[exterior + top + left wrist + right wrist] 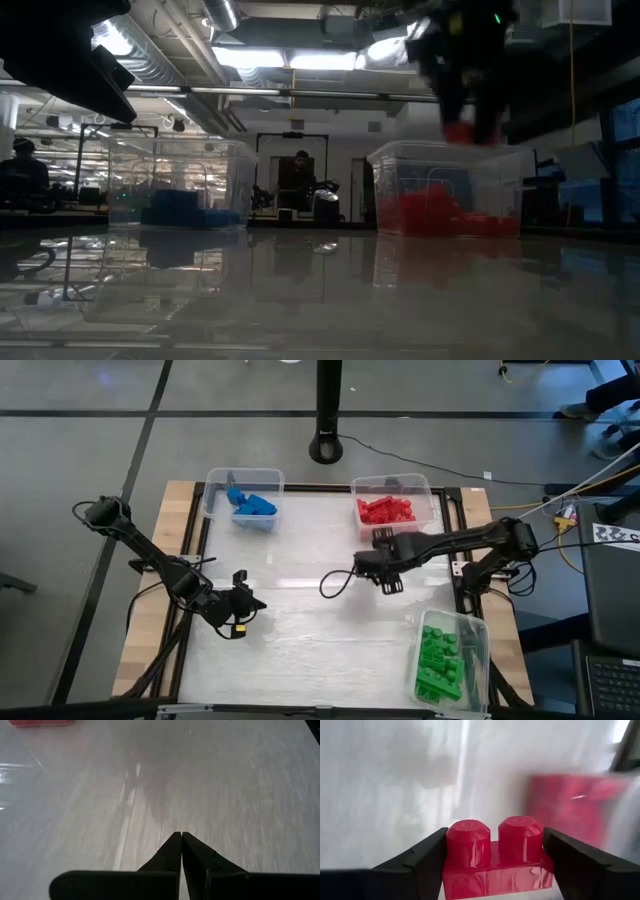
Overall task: Sort blocks
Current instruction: Put the red game piece into the top right transparent bin
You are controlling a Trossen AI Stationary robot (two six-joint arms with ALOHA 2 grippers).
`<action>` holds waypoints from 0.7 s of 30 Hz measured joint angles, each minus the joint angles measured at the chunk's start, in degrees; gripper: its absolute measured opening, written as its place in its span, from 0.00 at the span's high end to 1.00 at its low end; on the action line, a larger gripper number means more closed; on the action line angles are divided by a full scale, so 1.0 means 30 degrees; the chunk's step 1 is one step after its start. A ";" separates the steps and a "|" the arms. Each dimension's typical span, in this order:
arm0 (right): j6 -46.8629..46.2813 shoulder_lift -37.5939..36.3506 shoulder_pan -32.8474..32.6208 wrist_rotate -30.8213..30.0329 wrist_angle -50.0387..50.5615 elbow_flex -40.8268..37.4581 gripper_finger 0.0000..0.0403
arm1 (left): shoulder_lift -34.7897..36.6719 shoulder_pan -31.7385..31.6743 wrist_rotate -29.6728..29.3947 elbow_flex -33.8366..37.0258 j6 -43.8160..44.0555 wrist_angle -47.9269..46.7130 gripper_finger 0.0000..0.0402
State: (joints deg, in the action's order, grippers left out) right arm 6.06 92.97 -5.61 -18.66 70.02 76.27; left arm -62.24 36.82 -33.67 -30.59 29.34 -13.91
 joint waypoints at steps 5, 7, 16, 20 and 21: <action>0.1104 -0.0044 0.0794 -0.2250 0.1186 0.3408 0.28 | 0.0001 0.0003 0.0000 0.0000 0.0003 0.0000 0.99; 0.1705 -0.0044 0.1618 -0.2859 0.1179 0.4197 0.27 | 0.0003 0.0000 0.0000 0.0000 0.0003 -0.0004 0.99; 0.4557 -0.0044 0.7332 -0.3048 -0.0353 0.4502 0.19 | 0.0002 0.0000 0.0000 0.0000 0.0073 -0.0002 0.99; 0.5086 -0.0027 0.8894 -0.3236 -0.1567 0.4404 0.19 | 0.0004 0.0000 0.0000 0.0000 0.0073 0.0000 0.99; 0.5100 -0.0036 0.9124 -0.3135 -0.1685 0.4407 0.19 | 0.0000 0.0000 0.0000 0.0000 0.0073 0.0000 0.99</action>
State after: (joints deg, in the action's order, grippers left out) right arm 21.36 92.86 21.76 -28.06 64.97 89.49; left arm -62.24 36.82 -33.67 -30.59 29.56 -13.91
